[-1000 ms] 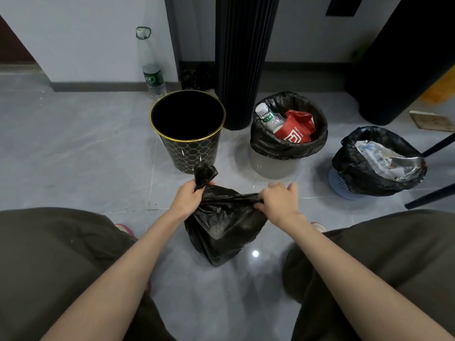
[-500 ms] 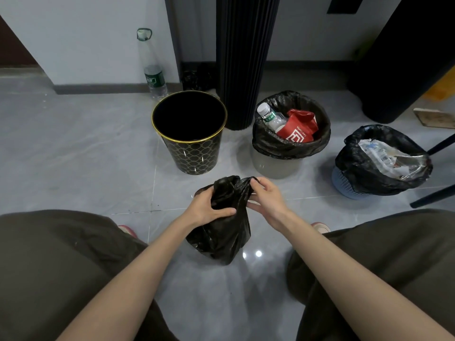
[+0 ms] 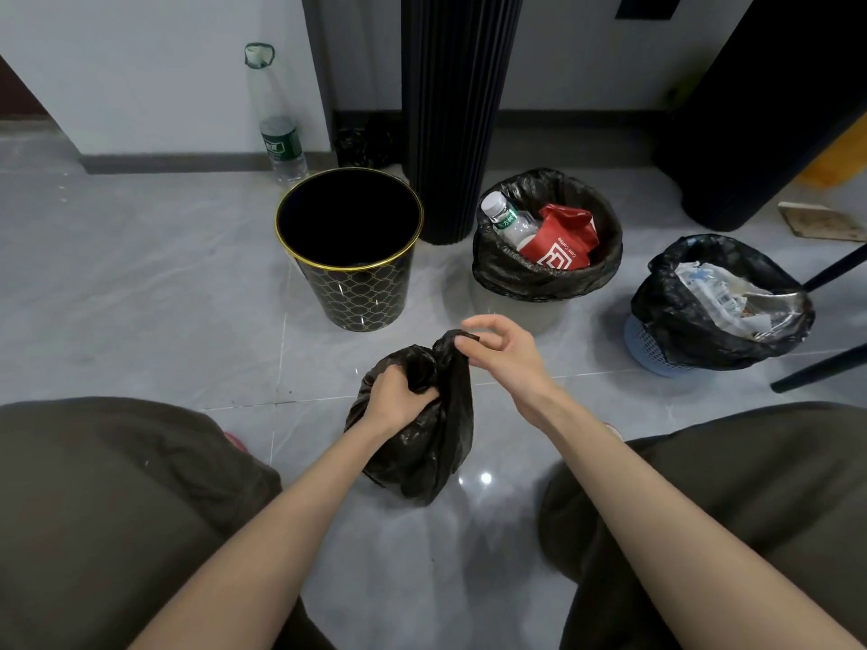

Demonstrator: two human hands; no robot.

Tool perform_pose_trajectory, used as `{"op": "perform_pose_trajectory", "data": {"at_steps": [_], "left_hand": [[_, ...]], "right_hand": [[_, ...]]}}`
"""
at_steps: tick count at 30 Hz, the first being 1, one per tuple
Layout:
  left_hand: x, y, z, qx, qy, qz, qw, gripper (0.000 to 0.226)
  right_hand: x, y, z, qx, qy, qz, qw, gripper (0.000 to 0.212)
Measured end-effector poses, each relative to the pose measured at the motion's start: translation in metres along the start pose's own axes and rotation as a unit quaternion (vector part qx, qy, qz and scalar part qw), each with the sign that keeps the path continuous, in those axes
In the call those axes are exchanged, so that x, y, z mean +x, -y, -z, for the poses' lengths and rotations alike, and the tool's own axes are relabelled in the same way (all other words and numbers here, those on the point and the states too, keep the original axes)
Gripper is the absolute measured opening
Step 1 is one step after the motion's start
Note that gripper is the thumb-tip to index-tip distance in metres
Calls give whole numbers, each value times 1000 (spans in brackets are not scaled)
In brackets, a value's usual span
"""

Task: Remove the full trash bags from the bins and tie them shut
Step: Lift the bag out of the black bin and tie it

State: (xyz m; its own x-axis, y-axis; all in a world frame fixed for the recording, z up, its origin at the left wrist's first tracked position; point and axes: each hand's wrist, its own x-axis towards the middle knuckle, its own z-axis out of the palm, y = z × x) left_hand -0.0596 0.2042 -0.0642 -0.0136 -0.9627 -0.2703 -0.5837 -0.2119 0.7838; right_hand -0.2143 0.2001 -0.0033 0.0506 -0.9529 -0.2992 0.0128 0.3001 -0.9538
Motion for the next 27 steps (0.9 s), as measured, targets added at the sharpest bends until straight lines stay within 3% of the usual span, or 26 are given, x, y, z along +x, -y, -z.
{"op": "perform_pose_trajectory", "data": {"at_steps": [3, 5, 7, 9, 12, 14, 17, 20, 23, 27], "left_hand": [[-1, 0, 2, -56, -11, 12, 998, 32], [-1, 1, 4, -63, -15, 22, 998, 36], [-1, 2, 4, -65, -14, 34, 997, 38], [-1, 3, 4, -79, -8, 43, 996, 38], [-1, 3, 4, -82, 2, 41, 996, 38], [-2, 4, 5, -90, 14, 33, 995, 39], [-4, 6, 5, -87, 39, 22, 995, 38], [-4, 8, 6, -79, 47, 25, 995, 33], [-5, 6, 11, -156, 53, 49, 985, 20], [-2, 9, 20, -280, 6, 129, 951, 31]], "right_hand": [[4, -15, 16, 34, 18, -55, 998, 58], [4, -27, 23, -28, 33, -94, 995, 84], [0, -40, 25, -69, 74, -125, 987, 94], [-3, -47, 19, -94, 125, -138, 978, 92], [0, -60, 8, -204, 119, -118, 965, 93], [4, -58, 0, -200, 97, -99, 970, 68], [7, -49, -7, -34, 42, -133, 990, 28], [8, -47, -12, 115, 22, -160, 980, 38], [10, -48, -16, 223, 3, -158, 962, 48], [17, -50, -22, 304, -55, -163, 937, 38]]}}
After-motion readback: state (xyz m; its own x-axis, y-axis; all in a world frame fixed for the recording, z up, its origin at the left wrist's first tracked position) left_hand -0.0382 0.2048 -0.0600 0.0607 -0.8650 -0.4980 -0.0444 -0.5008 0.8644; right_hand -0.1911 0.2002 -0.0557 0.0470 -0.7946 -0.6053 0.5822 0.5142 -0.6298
